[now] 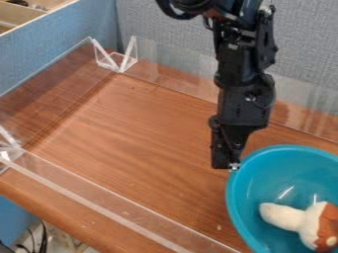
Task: Remove the mushroom from inside the blue bowl and put it on the table
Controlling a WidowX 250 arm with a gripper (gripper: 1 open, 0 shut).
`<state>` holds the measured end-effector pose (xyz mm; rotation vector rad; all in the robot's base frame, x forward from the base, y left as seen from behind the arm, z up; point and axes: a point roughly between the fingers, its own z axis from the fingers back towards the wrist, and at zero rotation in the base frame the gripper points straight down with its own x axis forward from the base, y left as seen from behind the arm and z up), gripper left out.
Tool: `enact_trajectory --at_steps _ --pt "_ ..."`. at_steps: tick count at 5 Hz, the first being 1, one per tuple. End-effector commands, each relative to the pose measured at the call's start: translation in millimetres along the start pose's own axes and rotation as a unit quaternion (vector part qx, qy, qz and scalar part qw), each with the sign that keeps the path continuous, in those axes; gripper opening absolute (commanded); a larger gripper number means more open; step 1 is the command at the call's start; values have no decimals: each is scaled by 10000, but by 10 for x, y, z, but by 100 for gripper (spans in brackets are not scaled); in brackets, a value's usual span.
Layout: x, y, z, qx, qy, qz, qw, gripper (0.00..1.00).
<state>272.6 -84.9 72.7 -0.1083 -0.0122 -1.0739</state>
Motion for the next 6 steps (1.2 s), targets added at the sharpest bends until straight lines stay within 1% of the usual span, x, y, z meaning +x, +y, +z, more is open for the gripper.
enact_trajectory --at_steps 1,3,5,6 --pt "254 -67 111 172 -199 15 9997 0" --pt "292 -66 -175 157 -154 128 9997 0" --pt "351 -188 -242 142 -82 113 9998 0" --pt "422 -235 -333 139 -55 114 9998 0"
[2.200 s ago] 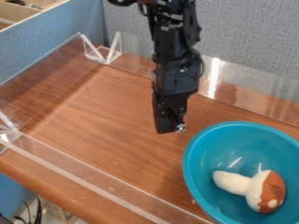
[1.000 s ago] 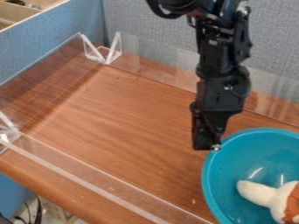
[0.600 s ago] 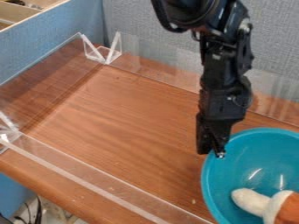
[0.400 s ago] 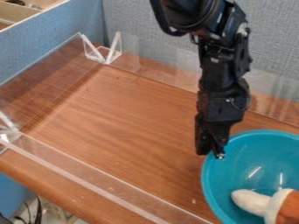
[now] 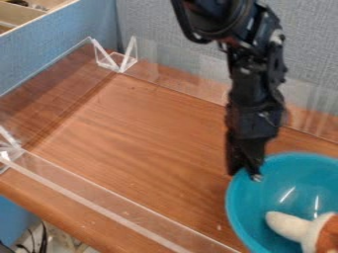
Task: Remove the mushroom from inside the blue bowl and put it on the table
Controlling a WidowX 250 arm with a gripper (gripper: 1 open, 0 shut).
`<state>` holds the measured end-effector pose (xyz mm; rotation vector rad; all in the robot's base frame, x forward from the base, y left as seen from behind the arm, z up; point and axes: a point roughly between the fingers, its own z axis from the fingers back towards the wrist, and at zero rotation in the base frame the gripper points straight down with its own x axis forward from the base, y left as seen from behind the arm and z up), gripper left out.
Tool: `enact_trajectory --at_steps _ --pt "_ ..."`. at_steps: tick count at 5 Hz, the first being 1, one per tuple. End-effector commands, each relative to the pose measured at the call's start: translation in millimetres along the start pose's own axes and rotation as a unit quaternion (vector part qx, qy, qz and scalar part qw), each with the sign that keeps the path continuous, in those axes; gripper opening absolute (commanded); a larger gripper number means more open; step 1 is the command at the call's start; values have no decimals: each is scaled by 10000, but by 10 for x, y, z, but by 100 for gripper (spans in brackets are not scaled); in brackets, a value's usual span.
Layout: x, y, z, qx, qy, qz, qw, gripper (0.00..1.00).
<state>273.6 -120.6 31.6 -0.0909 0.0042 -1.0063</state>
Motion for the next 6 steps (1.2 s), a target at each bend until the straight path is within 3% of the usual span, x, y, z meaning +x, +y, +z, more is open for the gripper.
enact_trajectory --at_steps 1,4,6 --pt "203 -179 16 97 -95 -286 9995 0" --pt "440 -238 -44 39 -44 -266 9996 0" --pt "450 -282 -22 -79 53 -573 9983 0"
